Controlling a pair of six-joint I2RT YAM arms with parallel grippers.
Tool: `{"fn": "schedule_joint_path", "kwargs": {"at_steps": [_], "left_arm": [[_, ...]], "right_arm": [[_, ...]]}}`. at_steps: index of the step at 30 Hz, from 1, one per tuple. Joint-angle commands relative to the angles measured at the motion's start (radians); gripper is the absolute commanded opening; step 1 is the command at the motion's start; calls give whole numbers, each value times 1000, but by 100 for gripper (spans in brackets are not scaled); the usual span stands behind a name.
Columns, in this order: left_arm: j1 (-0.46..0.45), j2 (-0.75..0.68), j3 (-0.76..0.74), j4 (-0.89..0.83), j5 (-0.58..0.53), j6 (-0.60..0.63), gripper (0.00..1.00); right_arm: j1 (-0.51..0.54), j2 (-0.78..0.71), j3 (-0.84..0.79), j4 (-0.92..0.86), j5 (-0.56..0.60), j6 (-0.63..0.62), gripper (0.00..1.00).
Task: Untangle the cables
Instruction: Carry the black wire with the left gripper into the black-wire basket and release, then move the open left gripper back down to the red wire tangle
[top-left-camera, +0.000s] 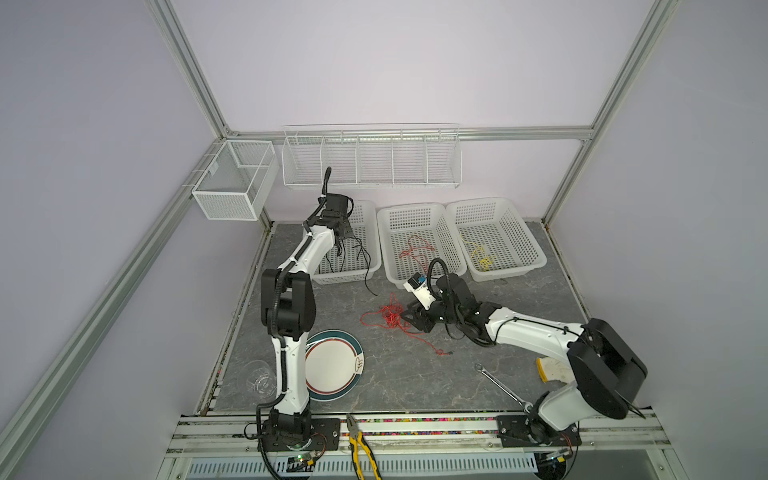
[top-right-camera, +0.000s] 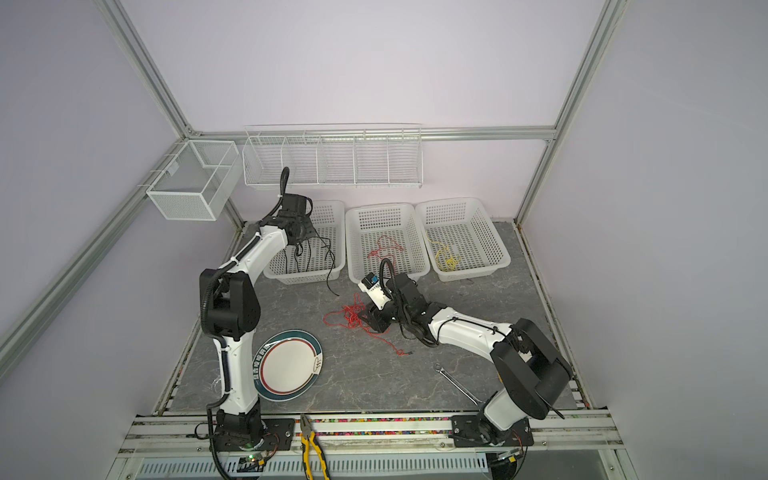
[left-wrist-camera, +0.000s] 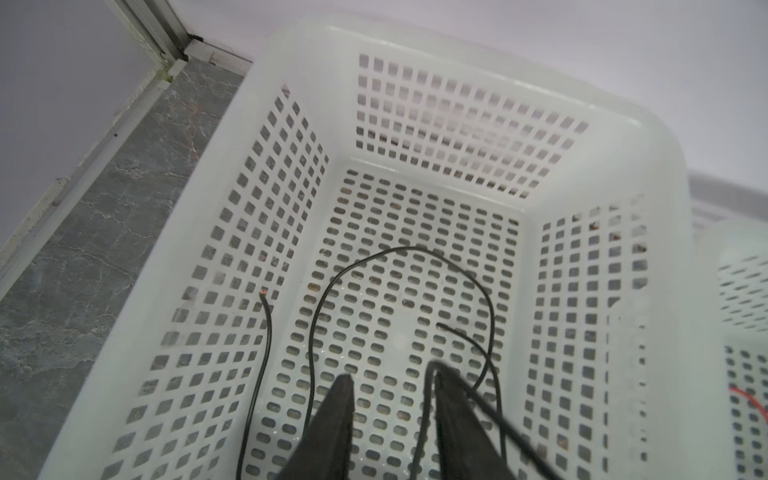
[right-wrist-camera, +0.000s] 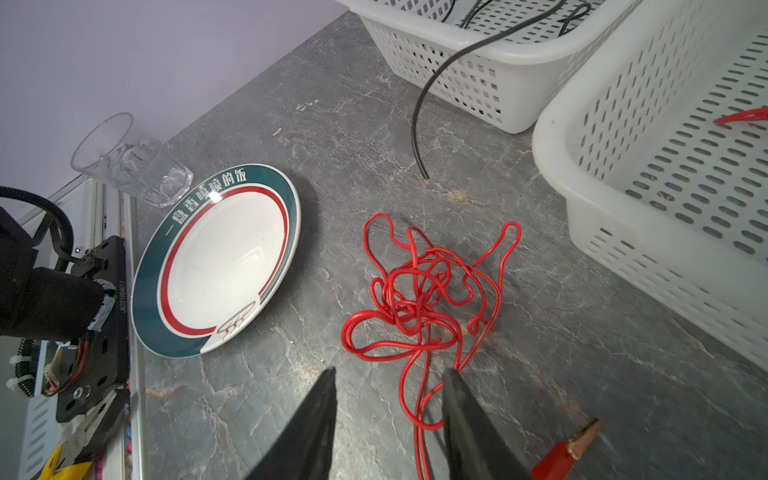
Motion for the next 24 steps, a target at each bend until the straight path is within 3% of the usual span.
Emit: {"fn": "schedule_joint_path", "kwargs": {"at_steps": [1, 9, 19, 24], "left_arm": [[1, -1, 11, -63, -2, -14, 49], [0, -57, -41, -37, 58, 17, 68], [-25, -322, -349, 189, 235, 54, 71], [-111, -491, -517, 248, 223, 105, 71]], "right_arm": [[11, -13, -16, 8, -12, 9, 44], [15, -11, -11, 9, -7, 8, 44], [22, 18, 11, -22, 12, 5, 44], [21, 41, 56, -75, 52, 6, 44]]}}
